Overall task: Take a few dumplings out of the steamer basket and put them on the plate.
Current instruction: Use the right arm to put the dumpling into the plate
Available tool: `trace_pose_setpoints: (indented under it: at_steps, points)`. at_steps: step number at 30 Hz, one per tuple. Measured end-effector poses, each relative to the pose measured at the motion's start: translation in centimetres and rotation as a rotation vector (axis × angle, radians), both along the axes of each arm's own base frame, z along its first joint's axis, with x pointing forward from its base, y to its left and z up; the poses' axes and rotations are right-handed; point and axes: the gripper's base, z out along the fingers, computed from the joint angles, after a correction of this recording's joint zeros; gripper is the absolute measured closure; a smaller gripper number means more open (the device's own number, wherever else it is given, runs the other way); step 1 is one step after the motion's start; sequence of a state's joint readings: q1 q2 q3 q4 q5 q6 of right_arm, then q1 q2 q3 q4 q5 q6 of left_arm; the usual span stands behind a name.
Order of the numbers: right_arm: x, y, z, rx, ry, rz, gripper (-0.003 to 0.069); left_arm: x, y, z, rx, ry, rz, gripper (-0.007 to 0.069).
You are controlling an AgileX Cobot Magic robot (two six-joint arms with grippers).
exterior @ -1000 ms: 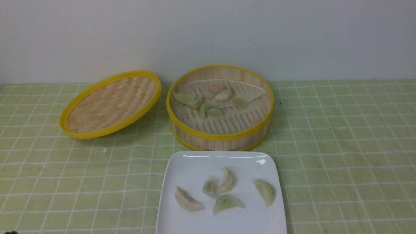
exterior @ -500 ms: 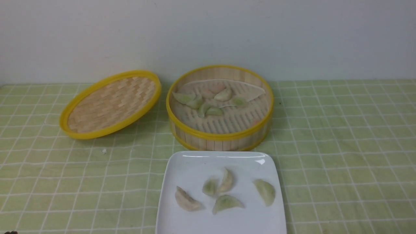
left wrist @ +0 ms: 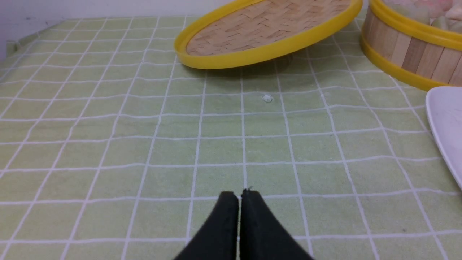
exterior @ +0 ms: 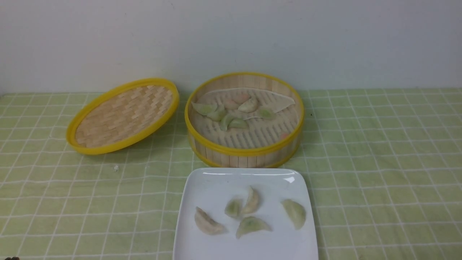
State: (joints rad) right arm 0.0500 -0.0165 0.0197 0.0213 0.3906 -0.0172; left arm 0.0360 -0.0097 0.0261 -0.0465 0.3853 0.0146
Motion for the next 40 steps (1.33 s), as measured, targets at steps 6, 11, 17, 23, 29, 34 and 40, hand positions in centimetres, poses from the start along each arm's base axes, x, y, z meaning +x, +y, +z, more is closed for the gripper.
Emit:
trace_pose_setpoints:
  at_steps: [6,11,17,23,29,34,40]
  points:
    - [0.0,0.0,-0.01,0.0,0.0,0.0,0.0673,0.0,0.0,0.0,0.0,0.0,0.0,0.0631]
    - [0.0,0.0,-0.01,0.0,0.0,0.0,0.0673,0.0,0.0,0.0,0.0,0.0,0.0,0.0631]
    - [0.0,0.0,-0.01,-0.013,0.0,0.003,0.0673,0.0,0.0,0.0,0.0,0.0,0.0,0.0631]
    - [0.0,0.0,-0.01,-0.02,-0.001,0.004,0.0673,0.0,0.0,0.0,0.0,0.0,0.0,0.0631]
    - [0.0,0.0,-0.03,-0.021,-0.001,0.005,0.0673,0.0,0.0,0.0,0.0,0.0,0.0,0.0631]
    - [0.0,0.0,-0.03,-0.022,-0.001,0.005,0.0673,0.0,0.0,0.0,0.0,0.0,0.0,0.0631]
    - [0.0,0.0,-0.03,-0.022,-0.001,0.005,0.0673,0.0,0.0,0.0,0.0,0.0,0.0,0.0631]
